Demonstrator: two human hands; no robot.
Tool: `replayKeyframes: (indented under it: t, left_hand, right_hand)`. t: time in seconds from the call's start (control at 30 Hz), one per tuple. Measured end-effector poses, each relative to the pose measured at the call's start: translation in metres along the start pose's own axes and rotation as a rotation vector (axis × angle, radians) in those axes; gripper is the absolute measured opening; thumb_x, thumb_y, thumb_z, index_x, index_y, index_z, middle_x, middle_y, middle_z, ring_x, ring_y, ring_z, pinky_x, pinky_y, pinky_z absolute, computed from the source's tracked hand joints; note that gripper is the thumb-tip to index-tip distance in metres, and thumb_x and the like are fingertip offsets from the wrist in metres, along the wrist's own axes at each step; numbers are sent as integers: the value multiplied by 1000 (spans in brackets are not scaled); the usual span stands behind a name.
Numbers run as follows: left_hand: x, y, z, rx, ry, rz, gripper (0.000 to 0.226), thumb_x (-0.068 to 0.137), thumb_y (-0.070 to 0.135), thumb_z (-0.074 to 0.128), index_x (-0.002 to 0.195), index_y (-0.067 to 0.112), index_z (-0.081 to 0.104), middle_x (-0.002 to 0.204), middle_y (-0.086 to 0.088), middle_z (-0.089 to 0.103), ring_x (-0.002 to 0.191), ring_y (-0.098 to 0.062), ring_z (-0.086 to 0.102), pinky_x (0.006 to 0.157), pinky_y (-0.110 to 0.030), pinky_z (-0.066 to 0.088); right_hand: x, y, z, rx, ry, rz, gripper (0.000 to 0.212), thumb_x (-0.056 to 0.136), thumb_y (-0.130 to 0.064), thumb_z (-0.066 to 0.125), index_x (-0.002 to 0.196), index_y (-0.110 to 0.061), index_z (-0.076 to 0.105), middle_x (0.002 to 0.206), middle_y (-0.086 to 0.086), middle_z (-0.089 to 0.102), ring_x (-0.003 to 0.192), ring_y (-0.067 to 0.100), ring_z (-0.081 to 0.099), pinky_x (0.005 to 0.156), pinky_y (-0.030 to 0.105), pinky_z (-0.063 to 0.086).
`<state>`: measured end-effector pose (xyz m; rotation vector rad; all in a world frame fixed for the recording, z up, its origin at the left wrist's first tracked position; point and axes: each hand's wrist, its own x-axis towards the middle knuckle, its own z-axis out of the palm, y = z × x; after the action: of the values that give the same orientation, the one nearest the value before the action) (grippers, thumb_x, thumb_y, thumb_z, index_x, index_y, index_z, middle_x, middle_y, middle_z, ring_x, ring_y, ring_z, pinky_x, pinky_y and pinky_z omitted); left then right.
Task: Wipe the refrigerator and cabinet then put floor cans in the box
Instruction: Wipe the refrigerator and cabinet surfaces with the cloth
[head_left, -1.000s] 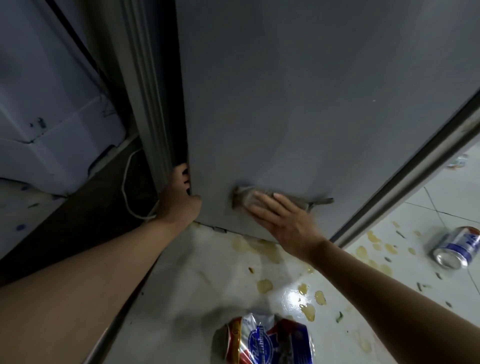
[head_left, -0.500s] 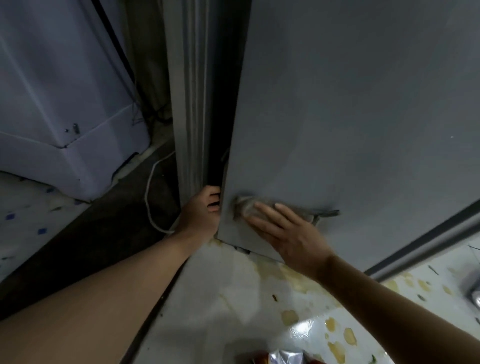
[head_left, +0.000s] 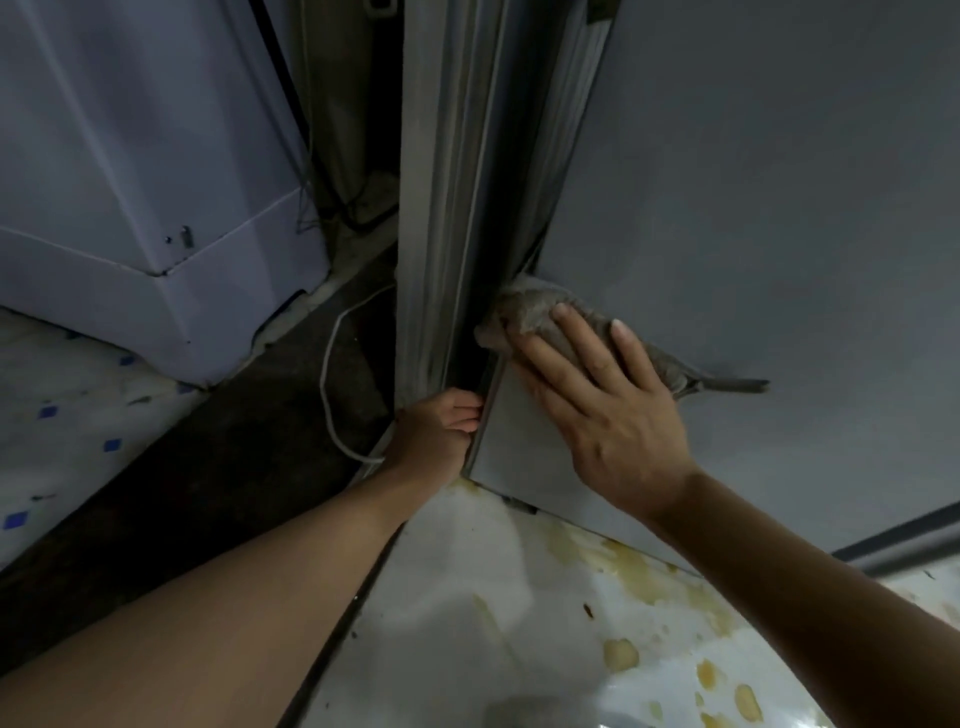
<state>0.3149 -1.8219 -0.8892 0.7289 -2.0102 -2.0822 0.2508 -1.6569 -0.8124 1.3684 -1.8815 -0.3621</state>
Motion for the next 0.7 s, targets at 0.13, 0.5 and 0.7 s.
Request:
replayKeyframes:
  t: [0.13, 0.5, 0.7]
  left_hand:
    - [-1, -13, -1, 36, 1, -57, 36, 82, -18, 50, 115, -6, 58, 116, -22, 62, 110, -31, 58, 99, -40, 45]
    - [6, -27, -13, 37, 4, -161, 55, 84, -17, 34, 133, 6, 41, 123, -13, 58, 114, -22, 55, 99, -31, 43]
    - [6, -38, -12, -3, 138, -152, 36, 85, -21, 37, 118, -11, 50, 116, -33, 58, 109, -36, 58, 96, -34, 46]
  right_hand:
    - [-11, -36, 17, -54, -468, -345, 59, 93, -21, 19, 151, -18, 12, 160, 2, -1, 134, 30, -29, 108, 50, -25]
    - [12, -9, 7, 10, 90, 20, 49, 99, -12, 17, 143, -12, 38, 150, 5, 37, 142, 26, 20, 117, 45, 2]
    - [-26, -51, 47, -63, -269, -266, 57, 90, -20, 19, 146, -16, 31, 155, 2, 17, 141, 26, -2, 115, 46, -10]
